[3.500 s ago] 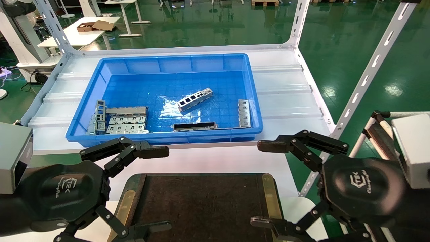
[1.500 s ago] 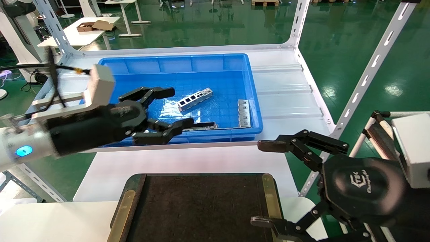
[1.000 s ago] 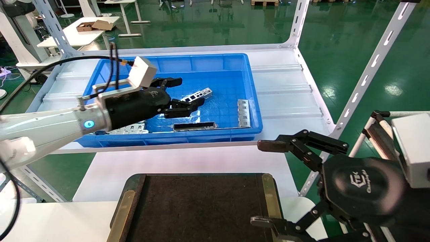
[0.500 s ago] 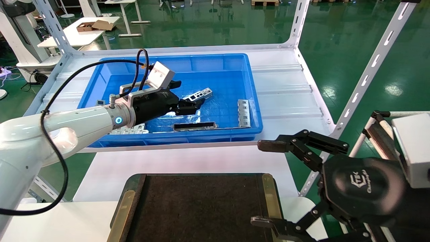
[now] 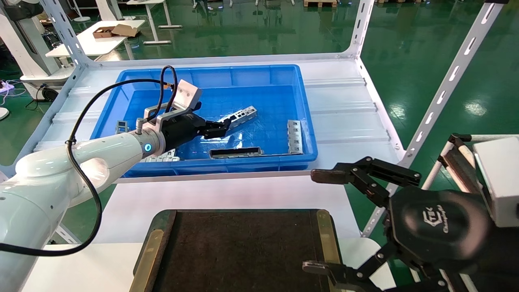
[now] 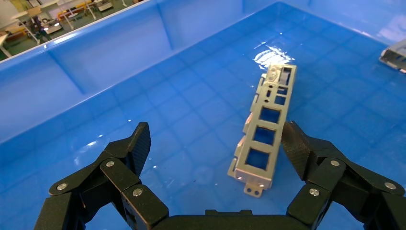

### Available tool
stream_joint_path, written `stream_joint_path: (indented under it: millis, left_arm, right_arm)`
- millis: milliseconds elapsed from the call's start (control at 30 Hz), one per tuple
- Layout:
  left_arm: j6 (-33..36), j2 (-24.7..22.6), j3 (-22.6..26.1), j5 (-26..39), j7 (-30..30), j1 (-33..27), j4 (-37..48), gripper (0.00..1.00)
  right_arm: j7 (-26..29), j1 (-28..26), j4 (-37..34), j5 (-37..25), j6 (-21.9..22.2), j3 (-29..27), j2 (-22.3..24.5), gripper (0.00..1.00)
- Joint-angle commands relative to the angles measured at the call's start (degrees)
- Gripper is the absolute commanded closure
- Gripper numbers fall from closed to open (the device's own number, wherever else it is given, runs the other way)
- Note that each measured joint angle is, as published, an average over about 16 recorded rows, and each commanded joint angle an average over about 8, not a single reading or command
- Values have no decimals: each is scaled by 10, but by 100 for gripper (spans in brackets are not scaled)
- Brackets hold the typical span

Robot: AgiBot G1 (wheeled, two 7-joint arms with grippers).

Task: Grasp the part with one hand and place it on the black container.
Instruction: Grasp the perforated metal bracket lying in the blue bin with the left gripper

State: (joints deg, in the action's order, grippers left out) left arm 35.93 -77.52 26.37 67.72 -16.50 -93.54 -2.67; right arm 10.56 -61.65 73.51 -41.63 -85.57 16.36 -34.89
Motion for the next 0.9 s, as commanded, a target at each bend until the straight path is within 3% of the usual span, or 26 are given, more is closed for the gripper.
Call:
stream_joint_path:
  millis: [33, 900]
  left_arm:
    - [-3, -1, 0, -1, 4, 3, -3, 100]
    - [-8, -1, 23, -3, 45, 22, -21, 100]
  right_arm:
    - [0, 0, 0, 0, 0, 0, 0, 100]
    - [-1, 0, 0, 1, 0, 1, 0, 100]
